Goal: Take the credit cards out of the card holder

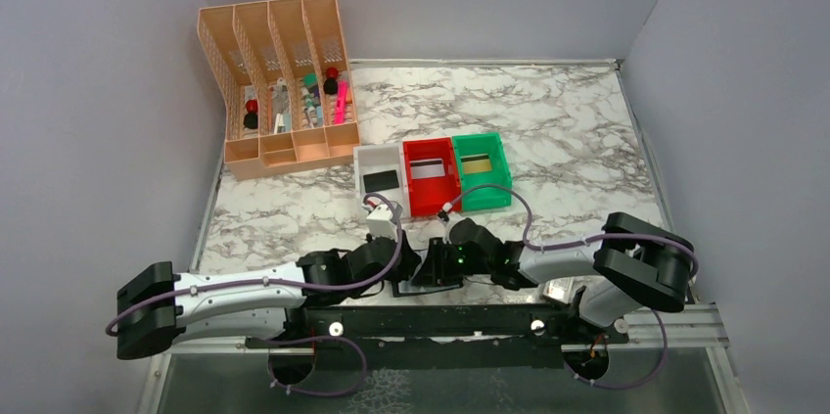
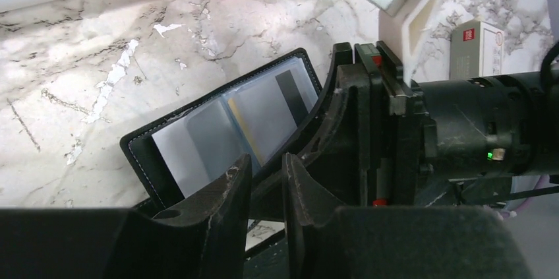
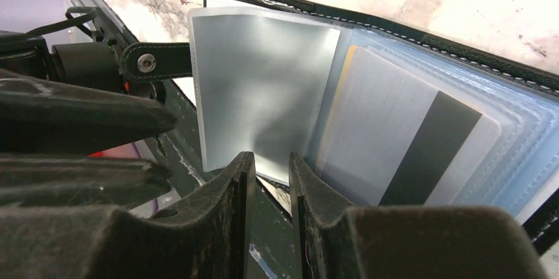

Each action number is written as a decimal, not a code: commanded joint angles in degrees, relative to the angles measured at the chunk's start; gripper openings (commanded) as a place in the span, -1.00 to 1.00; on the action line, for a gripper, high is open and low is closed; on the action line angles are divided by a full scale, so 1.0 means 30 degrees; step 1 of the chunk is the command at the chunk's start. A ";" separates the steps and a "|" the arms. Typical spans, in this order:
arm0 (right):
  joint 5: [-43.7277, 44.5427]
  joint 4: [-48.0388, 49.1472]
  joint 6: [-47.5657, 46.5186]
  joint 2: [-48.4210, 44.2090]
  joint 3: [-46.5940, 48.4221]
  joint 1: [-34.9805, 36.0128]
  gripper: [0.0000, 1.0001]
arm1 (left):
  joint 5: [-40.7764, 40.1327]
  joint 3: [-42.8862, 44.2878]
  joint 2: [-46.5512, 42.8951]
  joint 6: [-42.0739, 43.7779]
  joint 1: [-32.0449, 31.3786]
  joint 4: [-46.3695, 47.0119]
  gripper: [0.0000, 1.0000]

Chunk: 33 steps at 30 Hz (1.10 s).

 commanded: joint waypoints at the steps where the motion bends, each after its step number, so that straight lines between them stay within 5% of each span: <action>1: 0.0817 -0.0364 -0.0154 -0.0513 -0.0229 0.0100 -0.39 | 0.1215 -0.0651 0.1166 0.0067 0.0731 0.2266 -0.49; 10: 0.1084 -0.1529 -0.0314 -0.2348 -0.0675 0.0107 -0.29 | 0.2408 -0.2787 0.2185 -0.1019 0.1546 0.3058 -0.59; 21: 0.6999 -0.8936 -0.0924 -0.5881 0.0311 0.0071 -0.11 | 0.3058 -0.3879 0.0176 -0.0724 0.1533 0.3833 -0.55; 33: 0.6237 -0.8165 -0.1504 -0.4923 0.0715 0.0064 -0.14 | 0.4255 -0.3560 0.0571 0.0076 0.1542 0.4804 -0.49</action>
